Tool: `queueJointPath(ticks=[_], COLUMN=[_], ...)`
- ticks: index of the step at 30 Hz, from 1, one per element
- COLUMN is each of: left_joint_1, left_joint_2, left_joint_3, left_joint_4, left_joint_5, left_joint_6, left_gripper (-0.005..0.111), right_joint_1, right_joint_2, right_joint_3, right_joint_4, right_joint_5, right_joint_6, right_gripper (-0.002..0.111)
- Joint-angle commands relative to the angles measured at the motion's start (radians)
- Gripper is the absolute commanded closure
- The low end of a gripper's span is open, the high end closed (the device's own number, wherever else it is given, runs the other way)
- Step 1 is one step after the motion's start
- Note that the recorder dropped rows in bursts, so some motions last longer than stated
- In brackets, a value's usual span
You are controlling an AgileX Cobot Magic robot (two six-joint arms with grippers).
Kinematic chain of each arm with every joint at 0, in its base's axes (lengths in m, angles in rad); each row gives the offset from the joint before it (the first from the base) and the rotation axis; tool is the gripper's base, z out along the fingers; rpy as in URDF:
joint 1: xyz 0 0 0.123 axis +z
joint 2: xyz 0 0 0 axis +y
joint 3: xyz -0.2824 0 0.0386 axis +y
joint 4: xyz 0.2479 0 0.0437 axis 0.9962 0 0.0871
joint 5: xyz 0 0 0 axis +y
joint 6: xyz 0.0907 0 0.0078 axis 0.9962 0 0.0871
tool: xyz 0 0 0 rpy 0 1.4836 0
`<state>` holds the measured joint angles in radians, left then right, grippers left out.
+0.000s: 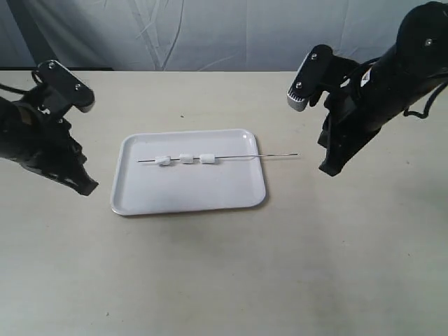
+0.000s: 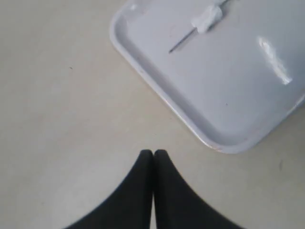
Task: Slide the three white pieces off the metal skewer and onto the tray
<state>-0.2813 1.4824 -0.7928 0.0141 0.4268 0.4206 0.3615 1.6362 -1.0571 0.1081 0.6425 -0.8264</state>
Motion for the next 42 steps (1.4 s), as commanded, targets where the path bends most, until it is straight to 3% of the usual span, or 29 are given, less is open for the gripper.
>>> queueJointPath(ticks=[1, 7, 13, 16, 19, 21, 26, 28, 35, 38, 42], left_joint_1=[-0.006, -0.006, -0.006, -0.006, -0.006, -0.006, -0.006, -0.006, -0.006, -0.006, -0.006], left_joint_2=[0.127, 0.261, 0.287, 0.287, 0.287, 0.287, 0.289, 0.291, 0.292, 0.292, 0.292], left_joint_3=[-0.102, -0.235, -0.261, -0.27, -0.274, -0.274, -0.274, -0.274, -0.274, -0.274, -0.274], left_joint_4=[-0.048, -0.116, -0.248, -0.301, -0.322, -0.332, -0.334, -0.33, -0.333, -0.339, -0.339], left_joint_5=[0.167, 0.378, 0.395, 0.392, 0.387, 0.382, 0.353, 0.354, 0.341, 0.329, 0.319], left_joint_6=[0.036, 0.066, 0.155, 0.194, 0.198, 0.216, 0.216, 0.216, 0.216, 0.216, 0.216], left_gripper=[0.107, 0.107, 0.107, 0.107, 0.107, 0.107, 0.107, 0.107, 0.107, 0.107, 0.107], right_joint_1=[0.0, 0.0, 0.0, 0.0, 0.0, 0.0, 0.015, 0.032, 0.048, 0.048, 0.048], right_joint_2=[0.078, 0.169, 0.259, 0.313, 0.372, 0.407, 0.458, 0.464, 0.468, 0.468, 0.474], right_joint_3=[-0.071, -0.168, -0.251, -0.293, -0.334, -0.348, -0.371, -0.375, -0.375, -0.375, -0.389], right_joint_4=[0.029, 0.061, 0.131, 0.15, 0.191, 0.214, 0.286, 0.284, 0.216, 0.163, 0.246], right_joint_5=[0.056, 0.119, 0.126, 0.122, 0.119, 0.105, 0.071, 0.035, -0.042, -0.05, -0.046], right_joint_6=[-0.04, -0.076, -0.144, -0.168, -0.17, -0.176, -0.284, -0.332, -0.421, -0.423, -0.457], right_gripper=[0.108, 0.108, 0.107, 0.089, 0.054, 0.046, 0.076, 0.083, 0.062, 0.063, 0.07])
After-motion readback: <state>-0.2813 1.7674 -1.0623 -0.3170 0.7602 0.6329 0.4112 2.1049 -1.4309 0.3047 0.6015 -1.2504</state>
